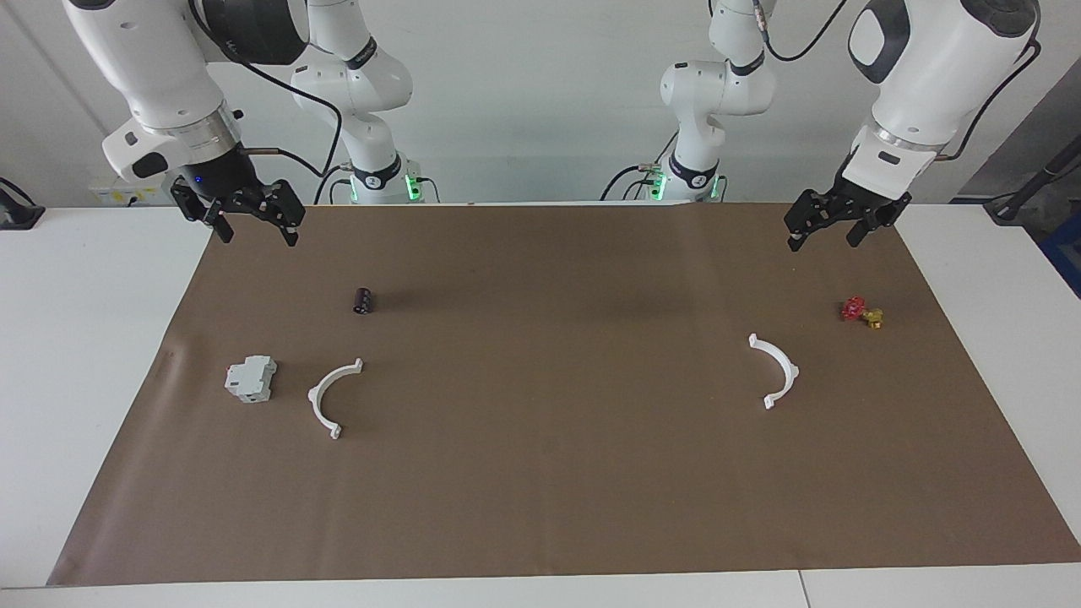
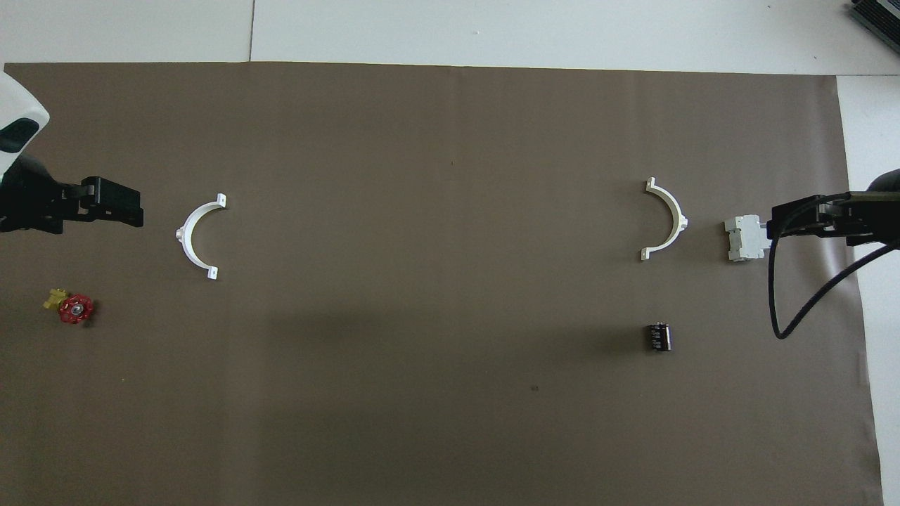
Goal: Assemble drain pipe with both arms
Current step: 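Reach the right gripper toward the white clamp half near it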
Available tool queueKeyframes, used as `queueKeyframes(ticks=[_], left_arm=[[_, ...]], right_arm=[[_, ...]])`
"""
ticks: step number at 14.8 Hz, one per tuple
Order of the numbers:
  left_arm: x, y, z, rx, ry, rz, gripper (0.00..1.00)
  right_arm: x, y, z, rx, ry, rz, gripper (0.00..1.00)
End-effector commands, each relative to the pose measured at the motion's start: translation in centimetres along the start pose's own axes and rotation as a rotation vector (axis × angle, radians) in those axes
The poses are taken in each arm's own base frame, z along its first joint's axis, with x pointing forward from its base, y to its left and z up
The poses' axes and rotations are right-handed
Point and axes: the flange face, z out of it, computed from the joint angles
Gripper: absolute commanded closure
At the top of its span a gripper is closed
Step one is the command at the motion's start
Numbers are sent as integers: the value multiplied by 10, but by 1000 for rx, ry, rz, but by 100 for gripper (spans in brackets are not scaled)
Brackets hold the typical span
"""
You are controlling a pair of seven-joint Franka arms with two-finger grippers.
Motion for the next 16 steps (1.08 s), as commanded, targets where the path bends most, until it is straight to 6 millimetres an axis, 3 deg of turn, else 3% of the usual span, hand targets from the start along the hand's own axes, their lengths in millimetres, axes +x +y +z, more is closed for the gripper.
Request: queueKeyframes(ticks=[1,11,14,16], left_arm=[[1,-3,5,9,6,-1,0],[0,-3,3,8,9,-4,0],[0,-3,3,8,9,-4,0],[0,-2,2,8,10,-2,0]], right_arm=[[-6,0,-1,17,2,18,0],[0,2,8,19,37,2,0],[16,5,53,19,82,-20,0],[35,0,100,25,103,-63,0]])
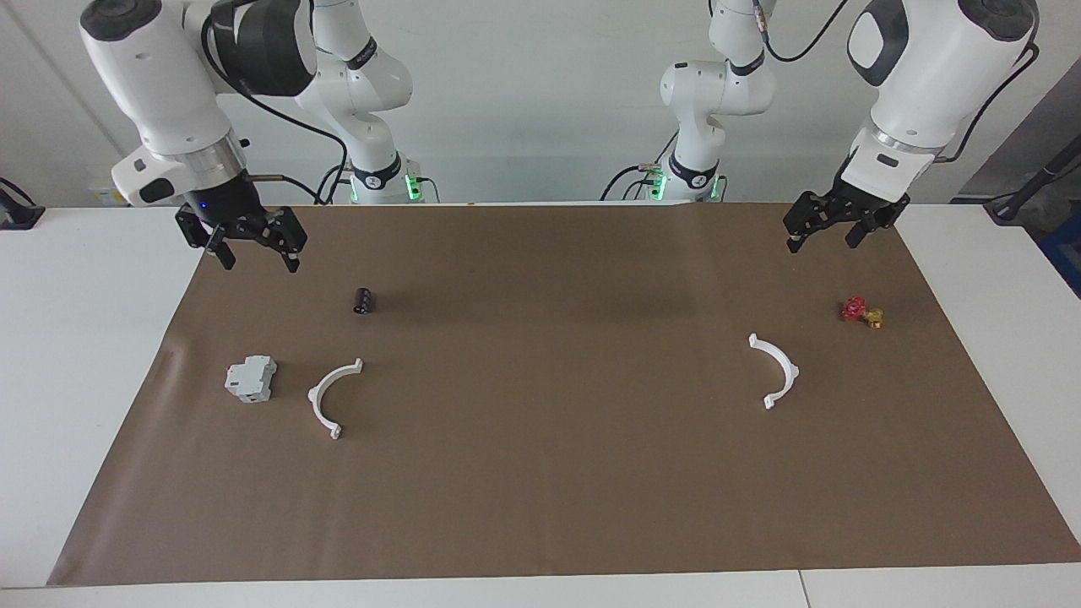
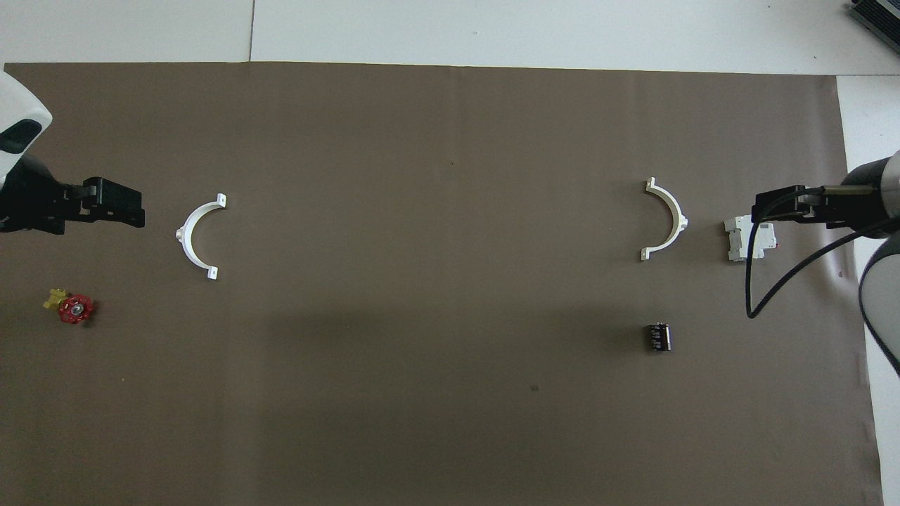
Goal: Assemble drain pipe with both arms
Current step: 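Reach the right gripper toward the white clamp half near it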
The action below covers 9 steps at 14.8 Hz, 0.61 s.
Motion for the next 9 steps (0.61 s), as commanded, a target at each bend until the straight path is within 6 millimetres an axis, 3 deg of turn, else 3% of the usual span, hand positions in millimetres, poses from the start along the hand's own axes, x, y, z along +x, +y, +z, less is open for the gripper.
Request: queueKeyframes(ticks=[1,4,7,9], left_arm=[[-1,-2,1,8,11,-2,0],[-1,-2,1,8,11,-2,0],[-1,-2,1,8,11,-2,0],[-1,-2,1,8,11,-3,0]], right_arm=[[17,-2,71,38,31,-48,0],[31,-3,138,29,26,-160,0],[27,4,201,11,46,-216,0],[29,14,230,2,47,-218,0]])
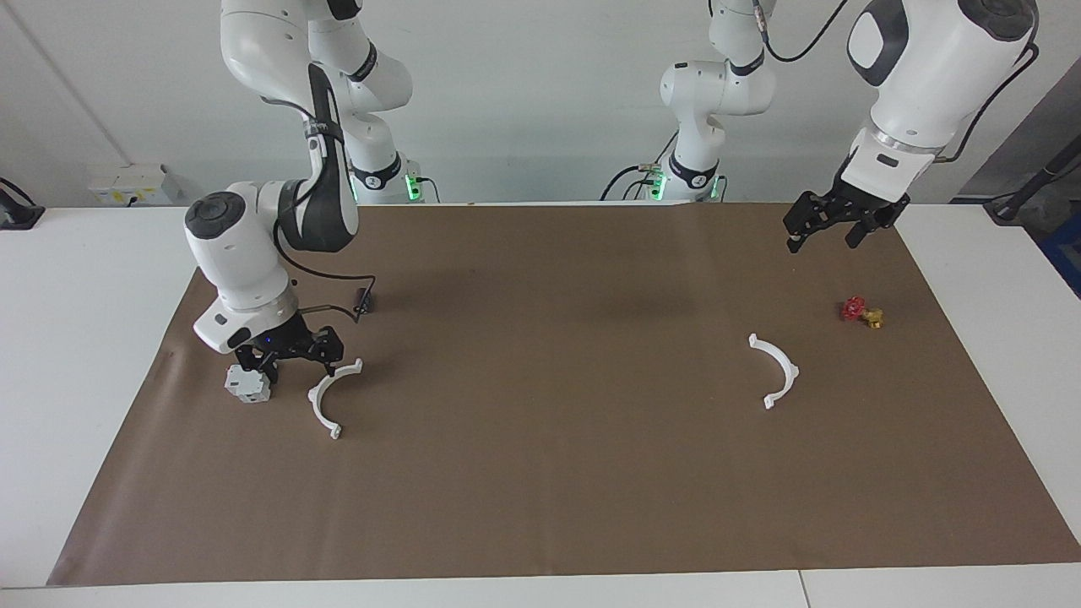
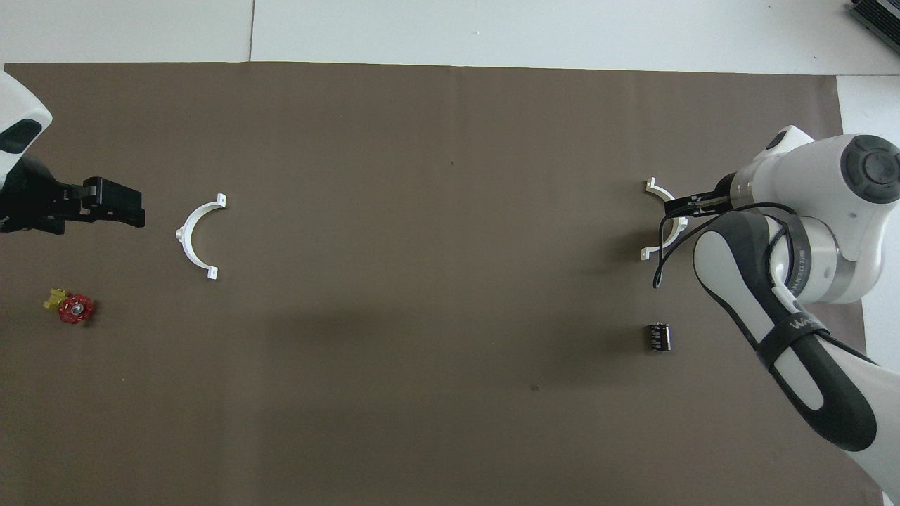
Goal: Assemble drain pipe with both arms
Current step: 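Grasp the white clamp half with the right gripper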
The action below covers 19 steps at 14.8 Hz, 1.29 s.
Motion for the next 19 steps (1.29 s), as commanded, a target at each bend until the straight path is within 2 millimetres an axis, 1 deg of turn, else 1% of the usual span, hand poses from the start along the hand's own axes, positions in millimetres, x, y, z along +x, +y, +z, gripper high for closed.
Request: queueKeyframes(ticks=[1,3,5,6,8,9,13,15,19], left_arm=[[-1,-2,1,8,11,-3,0],[-1,-2,1,8,11,-3,0],[-1,-2,1,8,11,-3,0],[-1,-2,1,6,10,-5,0],[-1,-1,1,8,9,-5,0],[-1,-1,1,8,9,-5,0],[-1,-1,1,6,10,-5,0],[-1,-1,0,6,12,-5,0],[-1,1,1,6,10,0,0]], right_arm=[[-6,12,34,14,2,-10,0],[-6,15,56,26,3,-6,0],[-9,17,66,44,-5,8,0],[-9,17,65,50,-3,14,1],[-8,17,65,52,-5,15,11],[-9,17,65,53,-8,15,12],[-10,13,66,65,-21,23,12],[-10,8,61,106,-37,55,12],[-9,10,59,106,-30,48,14]])
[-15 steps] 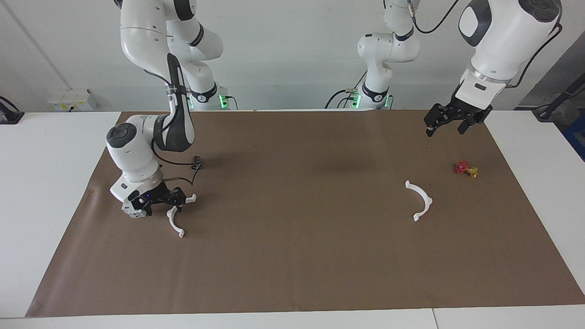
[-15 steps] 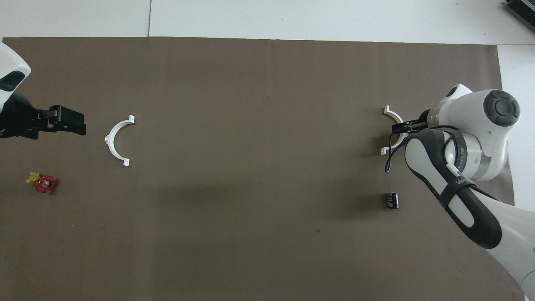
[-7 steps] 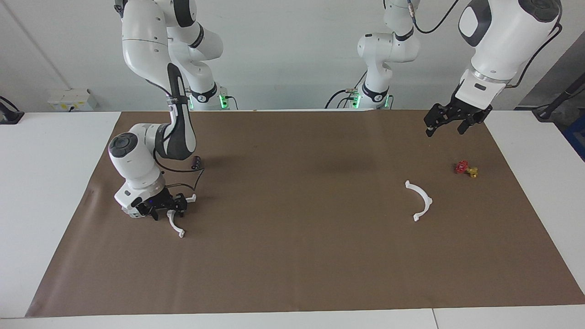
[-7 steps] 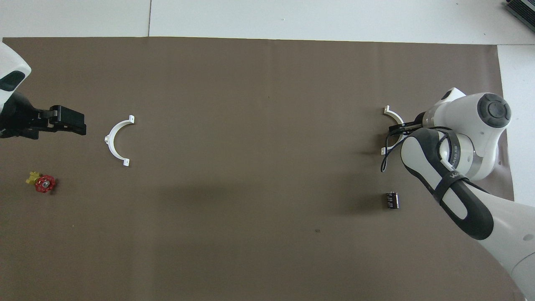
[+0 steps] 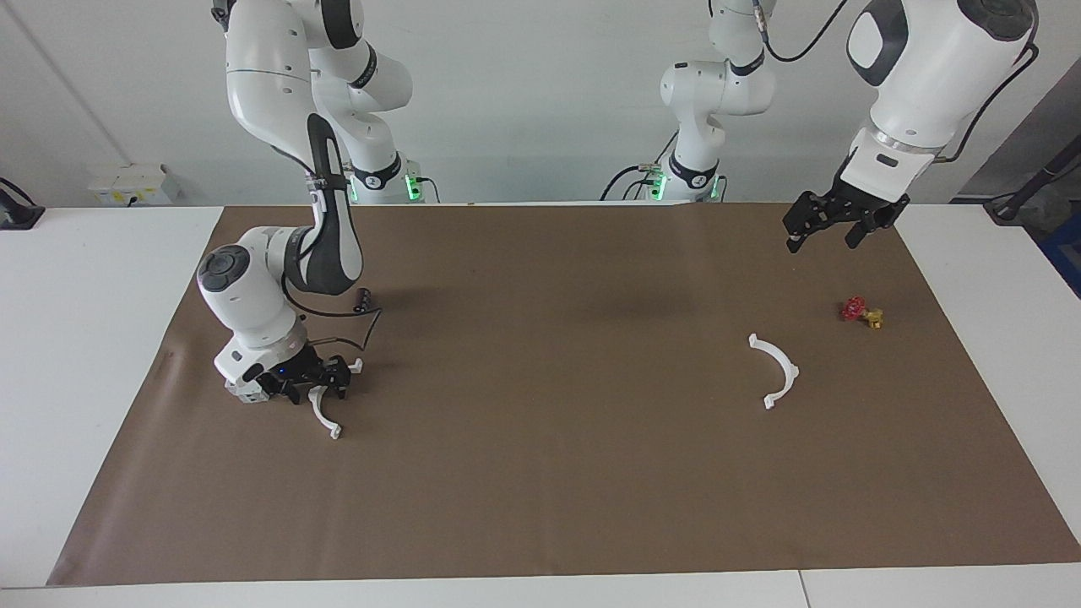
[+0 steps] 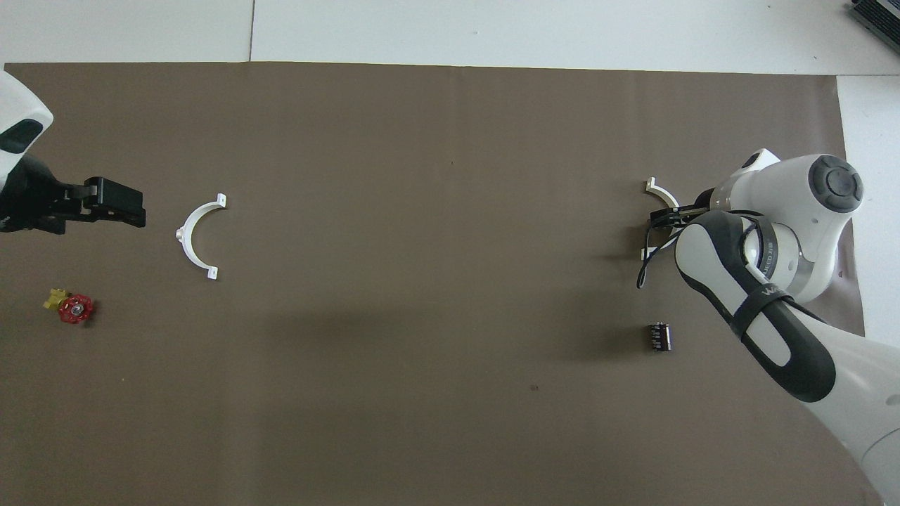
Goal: Assemble drain pipe with both arms
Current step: 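Grasp the white clamp half with the right gripper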
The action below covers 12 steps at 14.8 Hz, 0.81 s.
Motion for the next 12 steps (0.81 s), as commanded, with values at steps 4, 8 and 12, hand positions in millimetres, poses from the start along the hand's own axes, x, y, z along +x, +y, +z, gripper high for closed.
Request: queueKeyframes(ticks=[4,8,12], left_arm=[[-1,0,0,6,11,-2,0],[-1,0,0,6,10,-2,0],[-1,0,0,6,10,-2,0]], right_arm=[[-2,5,-5,28,-1,-63,89],[4,6,-13,38,-24,-37,100],[11,0,-26,39,-22,-48,100]])
